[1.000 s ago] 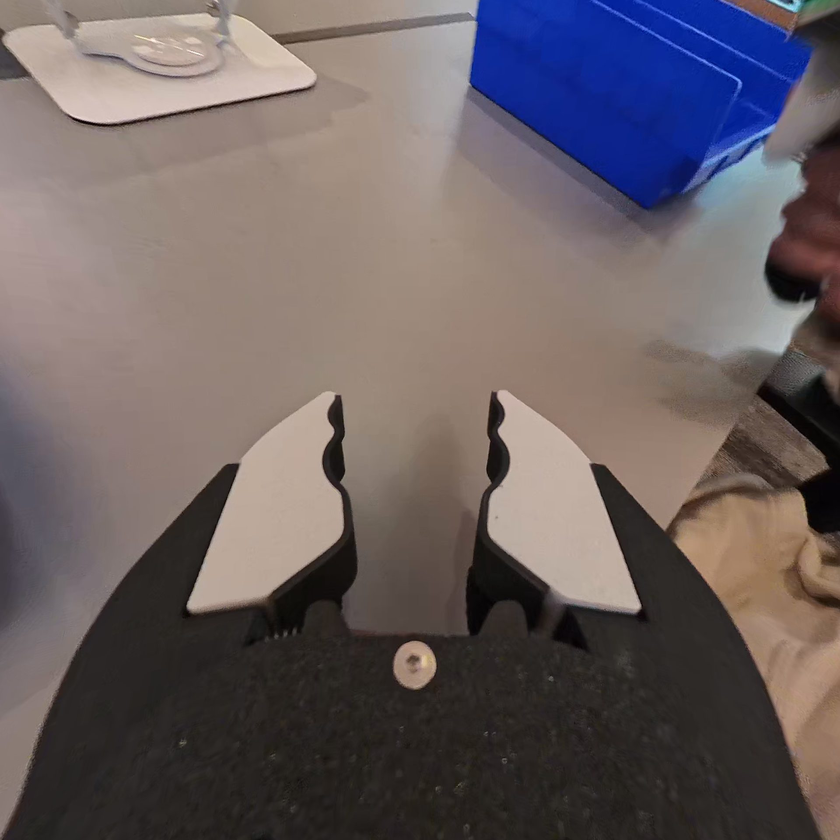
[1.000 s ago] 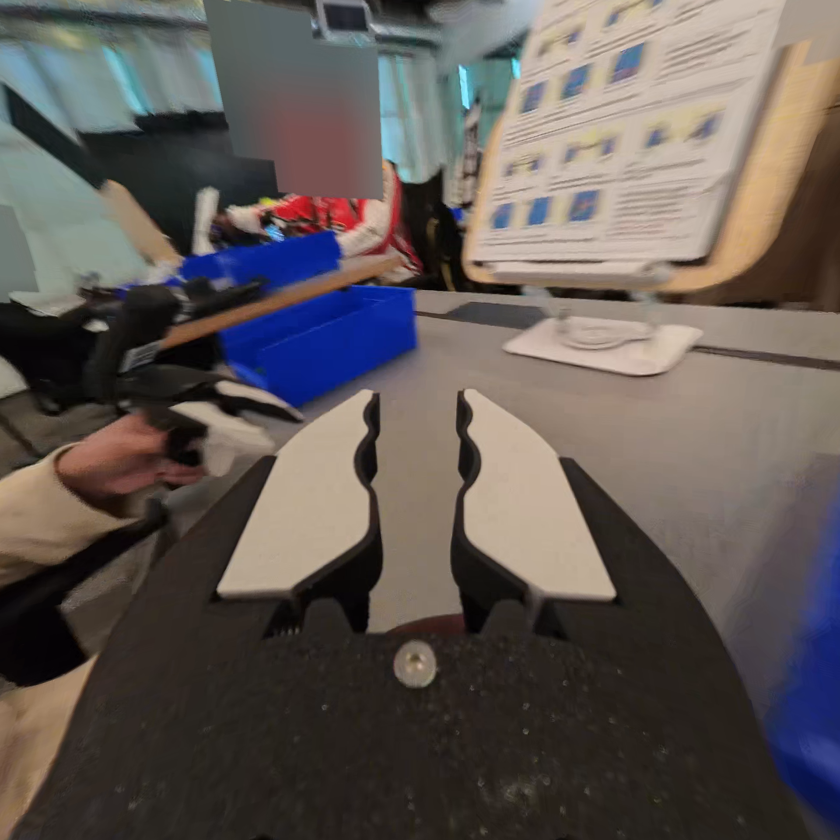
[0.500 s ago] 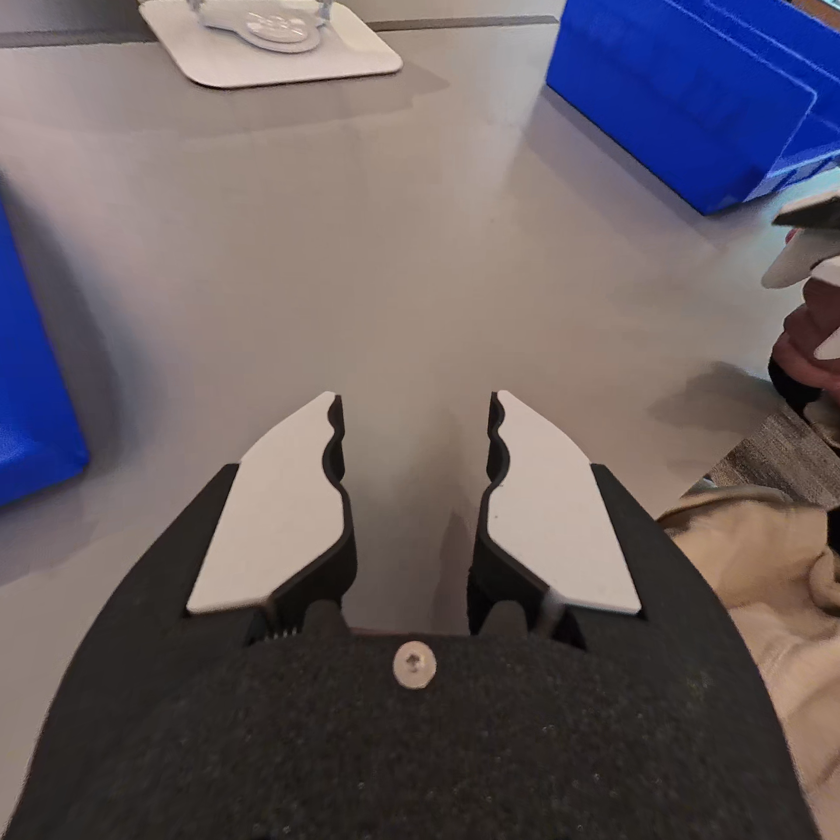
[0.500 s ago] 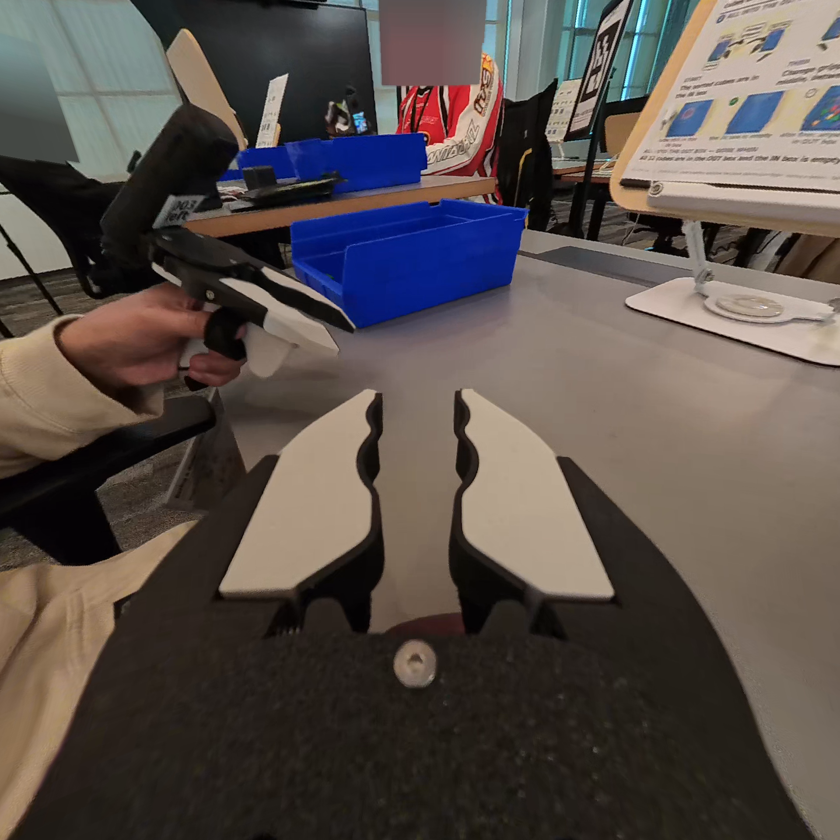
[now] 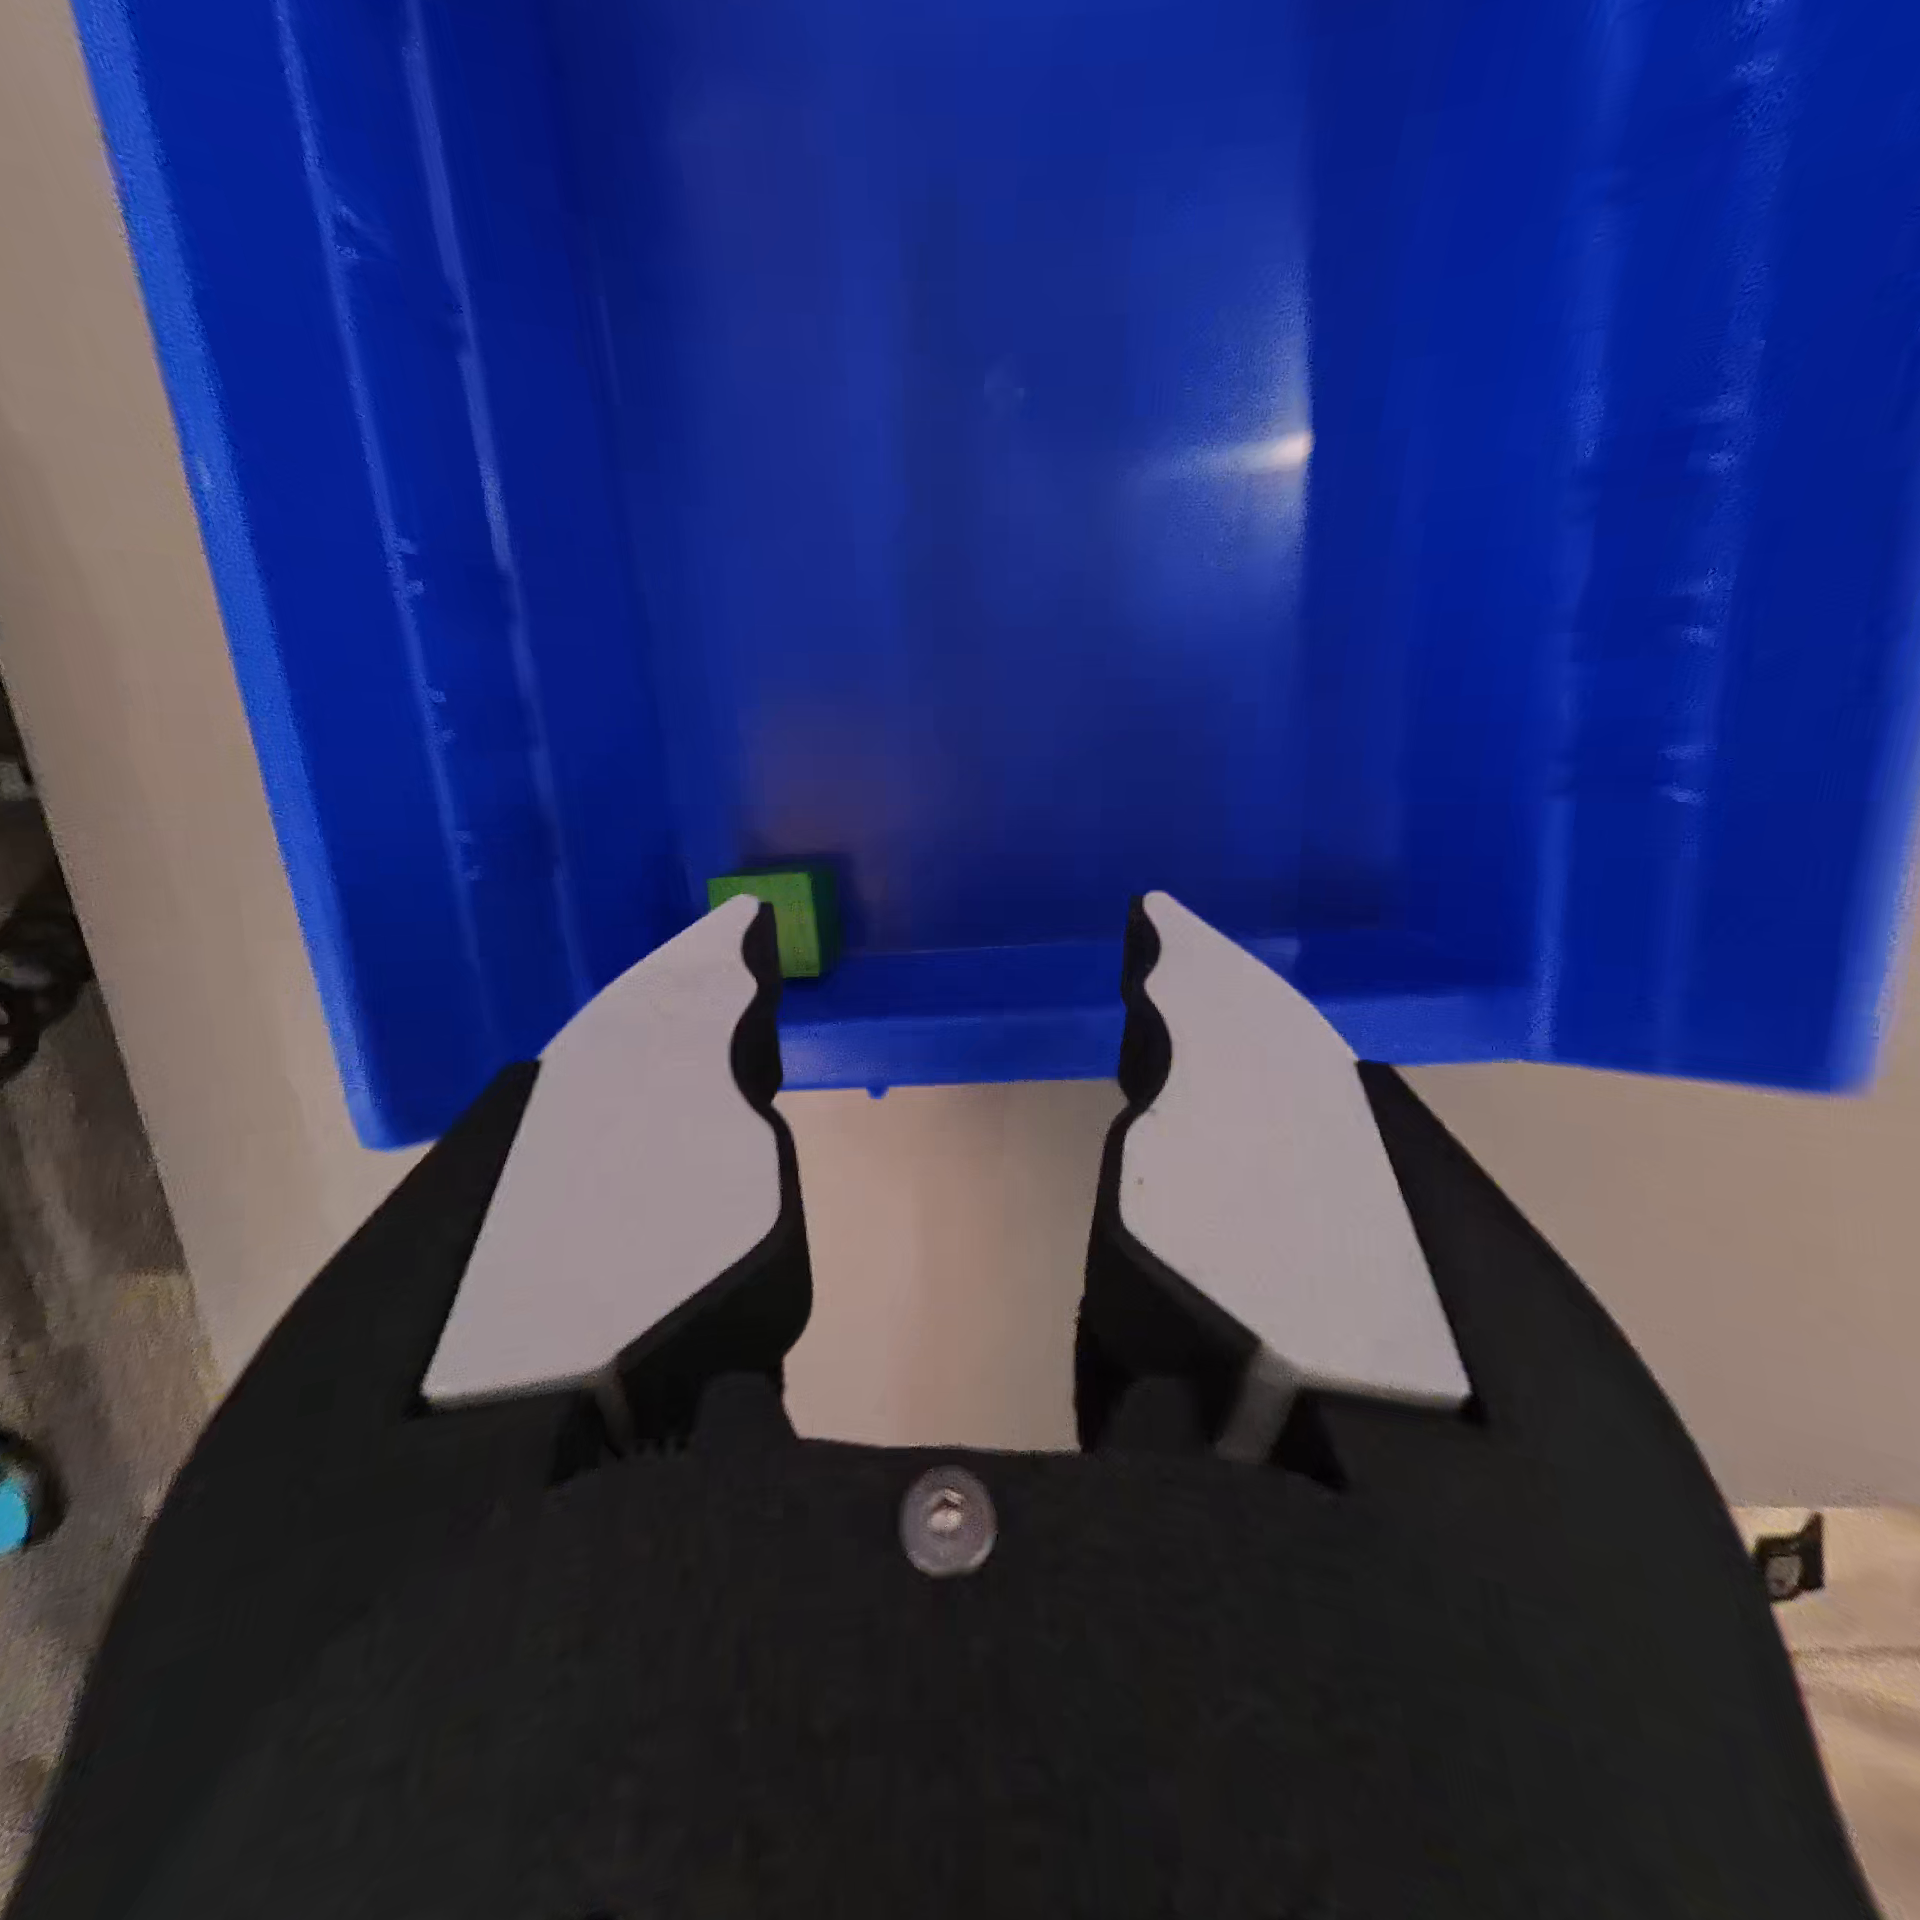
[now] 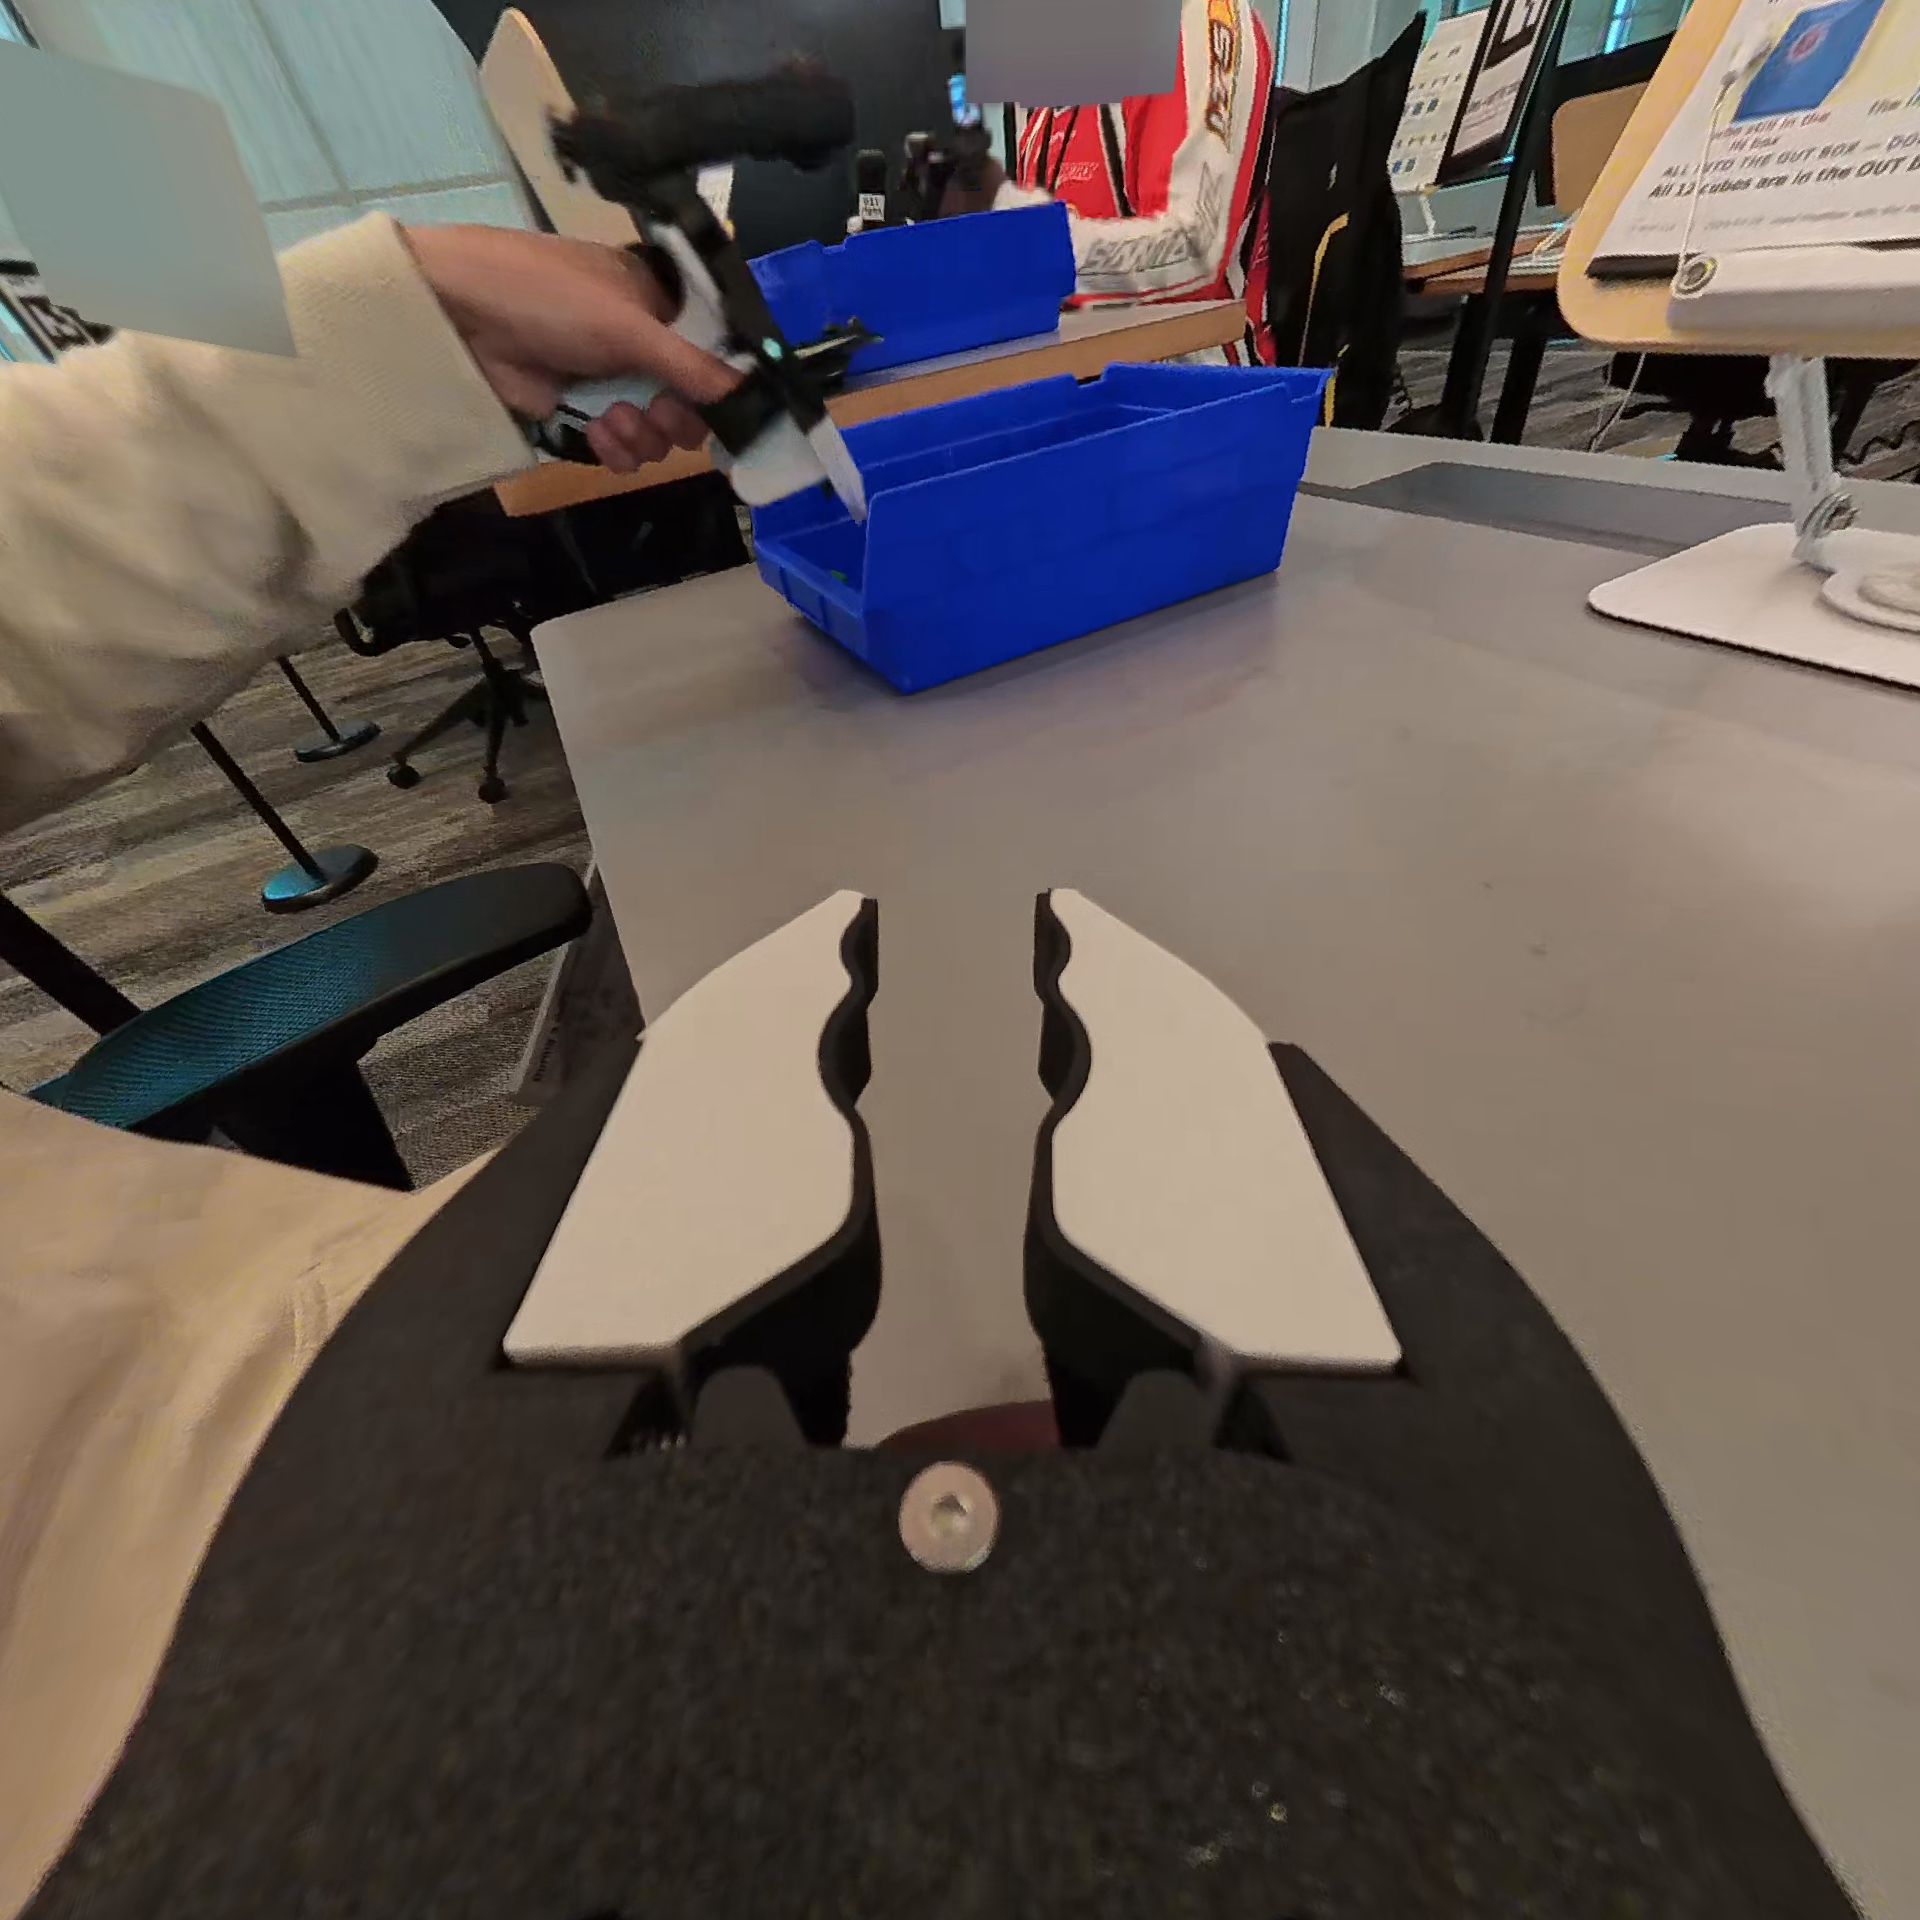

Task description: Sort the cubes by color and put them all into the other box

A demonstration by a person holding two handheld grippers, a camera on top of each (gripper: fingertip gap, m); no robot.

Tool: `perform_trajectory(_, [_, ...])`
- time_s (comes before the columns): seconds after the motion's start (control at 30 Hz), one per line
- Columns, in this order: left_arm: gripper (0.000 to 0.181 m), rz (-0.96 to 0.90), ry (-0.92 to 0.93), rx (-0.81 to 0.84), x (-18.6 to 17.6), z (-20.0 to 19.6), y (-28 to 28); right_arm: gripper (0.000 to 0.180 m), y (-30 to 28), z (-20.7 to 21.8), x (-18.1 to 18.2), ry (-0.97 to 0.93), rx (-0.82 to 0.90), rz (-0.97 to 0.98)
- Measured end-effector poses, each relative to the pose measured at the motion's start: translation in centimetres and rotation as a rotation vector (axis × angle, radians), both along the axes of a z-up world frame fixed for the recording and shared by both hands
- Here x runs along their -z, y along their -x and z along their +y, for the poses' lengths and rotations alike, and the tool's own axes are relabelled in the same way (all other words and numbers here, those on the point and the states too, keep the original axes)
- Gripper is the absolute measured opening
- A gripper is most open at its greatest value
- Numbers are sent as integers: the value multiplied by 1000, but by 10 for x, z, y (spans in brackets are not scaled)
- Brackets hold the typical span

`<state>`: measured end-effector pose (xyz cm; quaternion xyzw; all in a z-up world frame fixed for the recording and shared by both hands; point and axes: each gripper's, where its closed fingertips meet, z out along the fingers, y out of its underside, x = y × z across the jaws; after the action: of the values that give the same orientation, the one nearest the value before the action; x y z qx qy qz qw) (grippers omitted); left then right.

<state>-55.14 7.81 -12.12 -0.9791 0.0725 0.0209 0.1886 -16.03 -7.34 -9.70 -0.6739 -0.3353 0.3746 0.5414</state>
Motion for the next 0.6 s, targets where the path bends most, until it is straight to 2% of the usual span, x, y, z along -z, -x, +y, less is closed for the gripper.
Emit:
perform_trajectory(0.2, [59,63,162,-122,29,9,33,27,-5,-8,-2,-3,-35,13])
perform_trajectory(0.5, [54,134,388,-170,51,1,45,26,-5,-17,-10,-66,-80,-8])
perform_trajectory(0.6, [27,100,416,-179,54,3,42,26,-5,-19,-11,-73,-87,-10])
